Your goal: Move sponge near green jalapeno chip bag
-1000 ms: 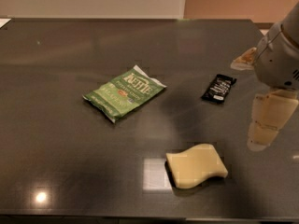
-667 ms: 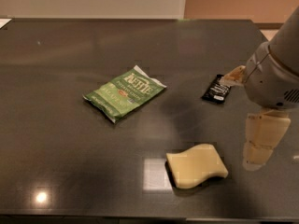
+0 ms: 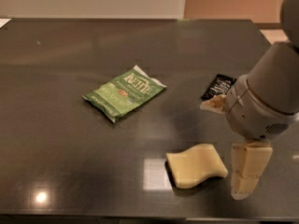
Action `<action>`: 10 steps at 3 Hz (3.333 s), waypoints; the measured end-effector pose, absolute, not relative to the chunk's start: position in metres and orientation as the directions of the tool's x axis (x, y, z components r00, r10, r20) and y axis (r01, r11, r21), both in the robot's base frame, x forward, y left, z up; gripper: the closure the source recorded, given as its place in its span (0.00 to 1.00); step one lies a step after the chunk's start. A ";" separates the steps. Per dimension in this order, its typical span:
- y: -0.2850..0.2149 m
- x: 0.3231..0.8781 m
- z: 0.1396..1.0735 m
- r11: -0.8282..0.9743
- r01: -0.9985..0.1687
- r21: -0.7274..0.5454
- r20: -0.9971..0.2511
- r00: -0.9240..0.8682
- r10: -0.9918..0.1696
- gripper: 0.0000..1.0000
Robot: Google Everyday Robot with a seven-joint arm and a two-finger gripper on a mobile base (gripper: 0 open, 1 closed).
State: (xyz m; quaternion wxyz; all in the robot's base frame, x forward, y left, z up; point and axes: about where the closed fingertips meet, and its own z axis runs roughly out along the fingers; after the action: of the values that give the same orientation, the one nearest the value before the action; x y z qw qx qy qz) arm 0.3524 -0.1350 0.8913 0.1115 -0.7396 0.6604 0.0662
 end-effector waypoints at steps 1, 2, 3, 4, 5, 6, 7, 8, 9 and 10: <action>-0.125 0.347 0.874 -0.139 -0.988 -0.067 -0.255 0.151 -0.955 0.00; -0.119 0.344 0.860 -0.169 -0.984 -0.061 -0.246 0.178 -0.953 0.00; -0.119 0.344 0.848 -0.186 -0.981 -0.054 -0.231 0.193 -0.954 0.00; -0.122 0.349 0.840 -0.189 -0.981 -0.041 -0.223 0.193 -0.955 0.17; -0.124 0.353 0.835 -0.190 -0.981 -0.022 -0.220 0.190 -0.957 0.41; -0.122 0.356 0.839 -0.191 -0.981 -0.018 -0.220 0.191 -0.957 0.64; -0.109 0.362 0.855 -0.190 -0.981 -0.036 -0.237 0.193 -0.952 0.87; -0.091 0.375 0.871 -0.182 -0.982 -0.054 -0.251 0.190 -0.949 1.00; -0.070 0.399 0.884 -0.153 -0.985 -0.085 -0.268 0.170 -0.948 1.00; -0.052 0.427 0.891 -0.128 -0.985 -0.116 -0.276 0.156 -0.949 1.00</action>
Offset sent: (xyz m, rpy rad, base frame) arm -0.0132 0.0219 -0.0513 -0.0162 0.0299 0.1025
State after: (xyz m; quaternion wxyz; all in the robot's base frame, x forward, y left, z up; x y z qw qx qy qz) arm 0.4268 -0.0516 0.8908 0.1356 -0.7479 0.6463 0.0671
